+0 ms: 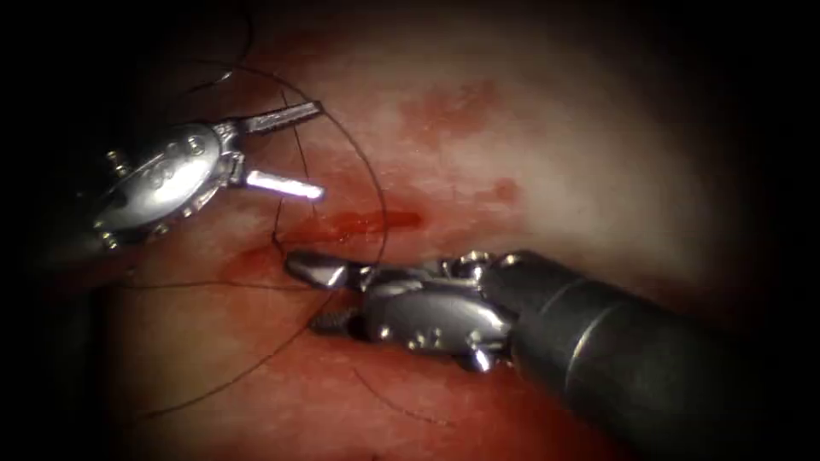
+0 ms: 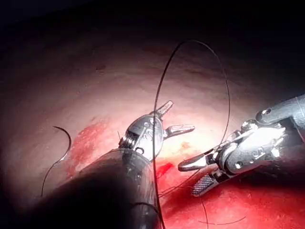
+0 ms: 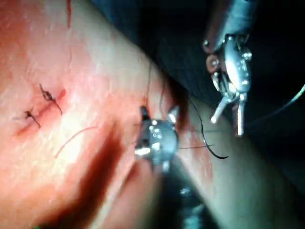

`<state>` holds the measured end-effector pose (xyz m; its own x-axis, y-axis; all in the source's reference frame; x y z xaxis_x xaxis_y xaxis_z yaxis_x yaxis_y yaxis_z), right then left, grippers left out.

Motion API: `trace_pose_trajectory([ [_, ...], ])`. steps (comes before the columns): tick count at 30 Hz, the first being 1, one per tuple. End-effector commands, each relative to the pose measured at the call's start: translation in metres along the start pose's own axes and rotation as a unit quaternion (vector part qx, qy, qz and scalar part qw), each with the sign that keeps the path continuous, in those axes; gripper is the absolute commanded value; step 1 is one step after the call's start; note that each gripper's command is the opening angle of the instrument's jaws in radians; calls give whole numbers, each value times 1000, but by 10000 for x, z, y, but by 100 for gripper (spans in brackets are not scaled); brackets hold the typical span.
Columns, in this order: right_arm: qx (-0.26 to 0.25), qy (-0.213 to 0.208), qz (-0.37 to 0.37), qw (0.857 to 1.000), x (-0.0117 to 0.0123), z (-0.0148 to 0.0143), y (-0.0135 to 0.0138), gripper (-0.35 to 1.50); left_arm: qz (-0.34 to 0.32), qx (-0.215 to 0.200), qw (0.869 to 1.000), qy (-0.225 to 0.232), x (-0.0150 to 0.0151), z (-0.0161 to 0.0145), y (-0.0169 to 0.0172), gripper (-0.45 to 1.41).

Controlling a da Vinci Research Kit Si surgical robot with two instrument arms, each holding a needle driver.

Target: Wound Closure

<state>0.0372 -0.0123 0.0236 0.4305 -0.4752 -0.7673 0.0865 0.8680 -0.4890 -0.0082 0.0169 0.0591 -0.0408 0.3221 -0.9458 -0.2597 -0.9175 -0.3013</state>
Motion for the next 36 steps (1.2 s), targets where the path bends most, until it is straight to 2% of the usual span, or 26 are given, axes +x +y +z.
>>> trace_pose_trajectory([
  [1,4,-5,-4,1000,4,16,0,148,1,0,1000,0,-5,8,-3,32],
  [3,7,-6,-4,1000,2,18,-1,148,1,1,1000,0,-4,10,-2,31],
  [7,14,-9,-9,1000,-6,19,-5,148,-6,-15,1000,18,0,21,0,10],
  [11,17,-12,0,1000,-17,18,-6,148,-45,-46,997,48,4,28,13,21],
  [14,16,-14,5,1000,-23,22,-9,148,-50,-52,996,58,10,34,20,21],
  [18,21,-11,2,1000,-20,28,-14,148,-54,-18,998,29,13,51,23,26],
  [24,27,-6,5,1000,-16,32,-19,148,-40,-5,999,4,12,85,29,26],
  [30,29,-3,4,1000,-15,30,-21,148,-32,2,999,-18,11,86,25,26],
  [33,29,-4,5,1000,-16,31,-19,148,-27,-38,999,-4,12,89,33,22],
  [36,28,-5,6,1000,-17,34,-18,148,-50,-104,993,23,17,93,48,22],
])
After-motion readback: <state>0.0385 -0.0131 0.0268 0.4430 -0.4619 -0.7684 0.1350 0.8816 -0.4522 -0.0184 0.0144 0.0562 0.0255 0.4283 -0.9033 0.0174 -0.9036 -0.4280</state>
